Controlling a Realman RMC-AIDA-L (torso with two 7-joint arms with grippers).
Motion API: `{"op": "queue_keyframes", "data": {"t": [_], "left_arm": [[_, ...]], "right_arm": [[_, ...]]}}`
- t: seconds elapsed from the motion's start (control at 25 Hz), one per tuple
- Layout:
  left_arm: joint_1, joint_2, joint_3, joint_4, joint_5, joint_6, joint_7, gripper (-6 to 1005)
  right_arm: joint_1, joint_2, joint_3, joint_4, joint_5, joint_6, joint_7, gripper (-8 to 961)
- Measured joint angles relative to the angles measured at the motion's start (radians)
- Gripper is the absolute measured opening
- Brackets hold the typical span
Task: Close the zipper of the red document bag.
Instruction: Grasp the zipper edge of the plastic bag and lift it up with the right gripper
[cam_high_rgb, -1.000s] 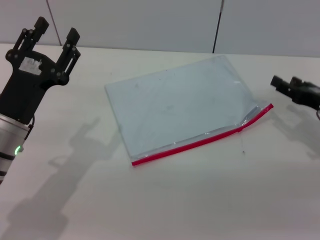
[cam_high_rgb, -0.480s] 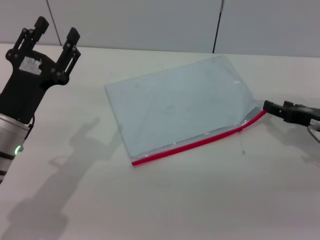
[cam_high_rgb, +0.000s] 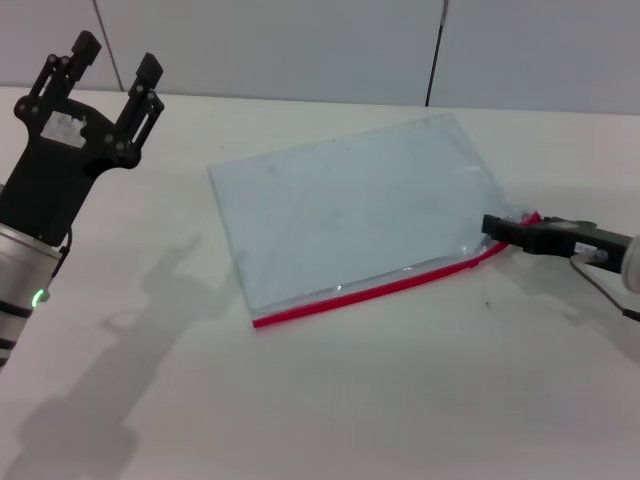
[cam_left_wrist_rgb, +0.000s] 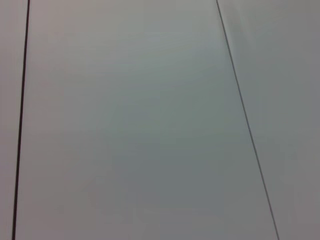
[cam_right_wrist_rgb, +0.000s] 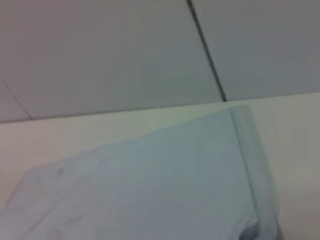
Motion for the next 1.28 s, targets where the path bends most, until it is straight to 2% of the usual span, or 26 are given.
{"op": "queue_keyframes", "data": {"t": [0.4, 0.64, 0.72, 0.96, 1.28], "left_arm": [[-0.002, -0.001, 0.000, 0.000, 0.000, 0.000, 0.000, 665], [-0.001, -0.001, 0.000, 0.000, 0.000, -0.001, 0.000, 664], [-0.001, -0.001, 0.000, 0.000, 0.000, -0.001, 0.000, 664], [0.000, -0.001, 0.000, 0.000, 0.002, -0.002, 0.000, 664], [-0.005, 0.001, 0.001, 0.004, 0.080, -0.009, 0.012, 665]], "right_arm": [[0.016, 0.003, -0.014, 0.012, -0.002, 0.009, 0.007, 715], [0.016, 0.003, -0.026, 0.012, -0.002, 0.006, 0.001, 500], [0.017, 0.003, -0.027, 0.013, -0.002, 0.002, -0.004, 256], [0.017, 0.002, -0.027, 0.027, -0.002, -0.004, -0.011, 27], [0.024, 0.000, -0.014, 0.028, 0.018, -0.141, -0.046, 20]]}}
